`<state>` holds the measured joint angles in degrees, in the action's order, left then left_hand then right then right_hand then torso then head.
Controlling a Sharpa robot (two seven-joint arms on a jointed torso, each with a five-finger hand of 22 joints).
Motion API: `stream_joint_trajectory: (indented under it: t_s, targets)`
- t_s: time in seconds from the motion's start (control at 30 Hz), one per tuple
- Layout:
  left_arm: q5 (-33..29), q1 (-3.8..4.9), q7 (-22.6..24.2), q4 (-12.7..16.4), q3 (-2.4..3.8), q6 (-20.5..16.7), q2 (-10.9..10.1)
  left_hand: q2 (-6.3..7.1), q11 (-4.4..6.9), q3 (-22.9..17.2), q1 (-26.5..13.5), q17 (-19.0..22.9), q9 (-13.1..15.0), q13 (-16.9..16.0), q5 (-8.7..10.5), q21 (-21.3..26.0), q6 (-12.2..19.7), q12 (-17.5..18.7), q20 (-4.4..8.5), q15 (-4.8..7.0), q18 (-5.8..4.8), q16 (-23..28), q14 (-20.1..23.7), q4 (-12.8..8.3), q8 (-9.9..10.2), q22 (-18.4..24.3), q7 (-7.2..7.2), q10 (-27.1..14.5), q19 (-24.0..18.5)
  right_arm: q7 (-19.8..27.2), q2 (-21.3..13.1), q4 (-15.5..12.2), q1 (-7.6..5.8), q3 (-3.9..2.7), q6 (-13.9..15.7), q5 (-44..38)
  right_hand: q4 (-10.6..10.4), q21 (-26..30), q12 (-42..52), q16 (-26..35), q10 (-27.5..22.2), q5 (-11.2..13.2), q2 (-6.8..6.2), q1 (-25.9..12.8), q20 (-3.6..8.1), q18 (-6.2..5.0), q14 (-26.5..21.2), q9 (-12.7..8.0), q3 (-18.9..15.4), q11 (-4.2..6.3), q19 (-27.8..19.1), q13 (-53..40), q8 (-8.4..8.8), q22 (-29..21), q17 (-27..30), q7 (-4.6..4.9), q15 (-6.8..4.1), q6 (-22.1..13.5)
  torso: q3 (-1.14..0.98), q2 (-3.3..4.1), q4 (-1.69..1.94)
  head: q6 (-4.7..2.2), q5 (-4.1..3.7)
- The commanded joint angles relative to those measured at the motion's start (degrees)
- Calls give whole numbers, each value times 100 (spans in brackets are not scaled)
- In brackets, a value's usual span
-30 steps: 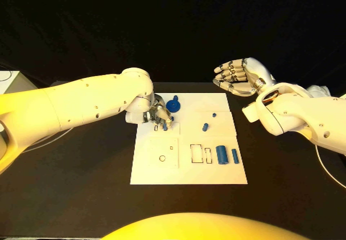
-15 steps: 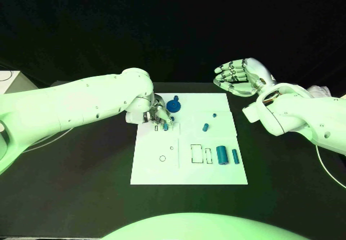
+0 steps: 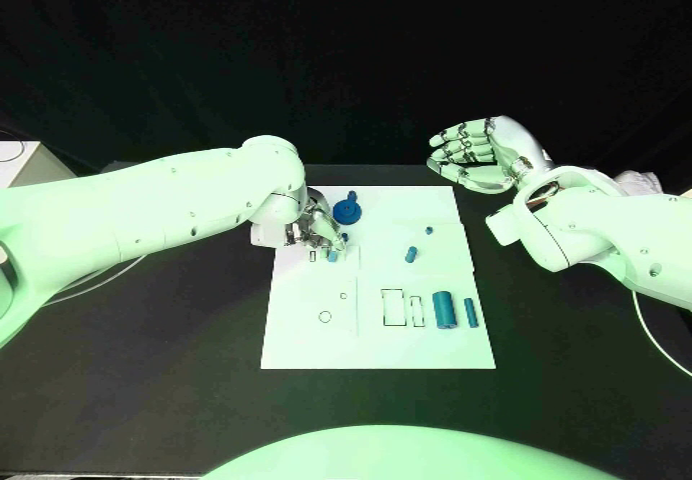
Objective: Assemble the parts on the task board
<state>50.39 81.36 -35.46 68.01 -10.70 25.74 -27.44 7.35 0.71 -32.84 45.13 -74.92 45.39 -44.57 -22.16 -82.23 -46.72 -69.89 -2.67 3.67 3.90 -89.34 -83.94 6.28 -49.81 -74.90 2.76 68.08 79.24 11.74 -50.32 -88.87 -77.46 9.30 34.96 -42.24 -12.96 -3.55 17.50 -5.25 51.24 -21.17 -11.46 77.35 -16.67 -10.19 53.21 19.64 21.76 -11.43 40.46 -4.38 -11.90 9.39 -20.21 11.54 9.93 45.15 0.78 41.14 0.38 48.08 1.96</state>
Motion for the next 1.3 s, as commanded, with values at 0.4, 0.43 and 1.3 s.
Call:
stream_joint_trajectory:
  t_s: [0.4, 0.43, 1.3]
  targets:
    - [91, -96, -86, 96, -49, 87, -155, -91, 11, 151, 175, -1407, 5, -18, 8, 24, -23, -7, 1, 16, -41, -14, -566, 108, 43, -163, 20, -12, 38, 59, -11, -9, 14, -1, -92, -31, 33, 32, -32, 23, -2, 22, 23, -57, 10, 7, -26, -9, -18, -39, -61, 11, 26, -20, 13, 353, 18, -31, -1, 1, -1, -6, -7]
    - [90, -96, -86, 101, -49, 83, -158, -93, 12, 154, 194, -1405, 6, -14, 7, 24, -22, -4, 2, 17, -41, -13, -565, 105, 43, -164, 19, -14, 39, 59, -12, -9, 14, -1, -92, -31, 33, 31, -31, 24, 0, 22, 25, -59, 10, 7, -26, -9, -18, -40, -67, 13, 26, -26, 17, 354, 19, -29, 0, 2, -1, -6, -8]
    - [3, -104, -64, 167, -40, -258, -232, -209, 15, -242, 890, -1416, 75, -49, 1890, 36, -34, 13, 8, 21, -47, -16, -571, 232, 104, -205, 18, 48, 76, 58, -14, -8, 24, 0, -125, -26, 34, 32, -31, 26, 2, 22, 26, -61, 10, 8, -25, -10, -18, -40, -84, 16, 25, -35, 21, 354, 19, -27, -4, 1, -1, -9, -12]
